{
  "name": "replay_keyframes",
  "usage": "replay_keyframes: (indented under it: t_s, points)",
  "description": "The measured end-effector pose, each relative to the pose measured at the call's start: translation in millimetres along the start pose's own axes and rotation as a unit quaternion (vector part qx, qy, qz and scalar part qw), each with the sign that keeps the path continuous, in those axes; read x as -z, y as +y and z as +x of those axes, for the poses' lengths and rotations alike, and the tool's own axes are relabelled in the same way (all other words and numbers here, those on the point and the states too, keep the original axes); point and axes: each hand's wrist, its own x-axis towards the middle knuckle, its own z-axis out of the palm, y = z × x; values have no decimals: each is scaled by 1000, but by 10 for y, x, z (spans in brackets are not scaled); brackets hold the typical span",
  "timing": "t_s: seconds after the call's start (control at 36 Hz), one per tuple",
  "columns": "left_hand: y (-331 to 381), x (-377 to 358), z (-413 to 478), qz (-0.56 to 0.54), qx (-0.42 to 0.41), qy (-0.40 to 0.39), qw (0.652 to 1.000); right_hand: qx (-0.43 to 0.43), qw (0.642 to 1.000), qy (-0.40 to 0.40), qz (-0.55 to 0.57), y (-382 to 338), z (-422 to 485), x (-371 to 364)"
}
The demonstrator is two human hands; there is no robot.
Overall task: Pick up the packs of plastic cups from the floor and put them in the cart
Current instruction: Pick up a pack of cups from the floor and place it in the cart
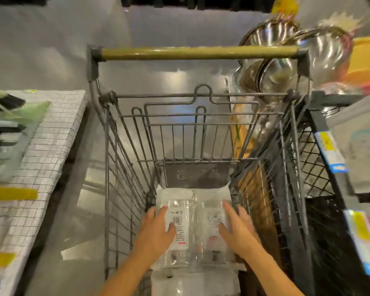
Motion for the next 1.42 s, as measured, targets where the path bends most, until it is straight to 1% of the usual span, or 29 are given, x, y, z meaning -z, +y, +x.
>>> replay_keyframes:
  t_s: [0.08, 0.19, 0.31, 0.42, 0.5, 0.58, 0.67, 0.75, 0.94, 1.06, 1.22, 1.36, 1.42]
  points:
    - [339, 545, -230, 69, -48, 0, 996, 60, 992, 24, -104, -357, -212, 462]
    - [789, 1295, -620, 149, -116, 34, 981, 117, 967, 64, -216, -934, -626, 1103]
    - [1180, 1915, -1073, 202, -181, 79, 959, 135, 956, 97, -243, -1388, -1174, 1598]
    - [1439, 2333, -1551, 252, -241, 98, 932, 133, 941, 146, -274, -1687, -1852, 1885]
    - [1579, 2511, -1902, 273, -292, 100, 911, 115, 937, 187, -271, -1809, -2411, 1984]
    - [1716, 2600, -2281, 289, -345, 86, 889, 89, 939, 223, -245, -1851, -3024, 2007]
    - [1849, 2606, -2699, 302, -399, 73, 863, 61, 944, 243, -217, -1799, -3606, 1990]
    - [1984, 2569, -3105, 292, -445, 47, 846, 20, 943, 269, -193, -1695, -4154, 1955]
    - [2342, 2304, -3992, 291, -533, 3, 795, -83, 930, 324, -151, -1243, -5369, 1780]
    - [2478, 1998, -4532, 273, -580, -19, 767, -146, 916, 352, -129, -931, -6084, 1560]
    - [2589, 1423, -5474, 285, -648, -53, 704, -228, 892, 378, -98, -458, -7222, 1078]
    - [2498, 889, -6311, 290, -694, -83, 654, -295, 866, 399, -65, -65, -8208, 587]
    - [2454, 670, -6633, 297, -713, -94, 628, -324, 854, 404, -56, 45, -8592, 365]
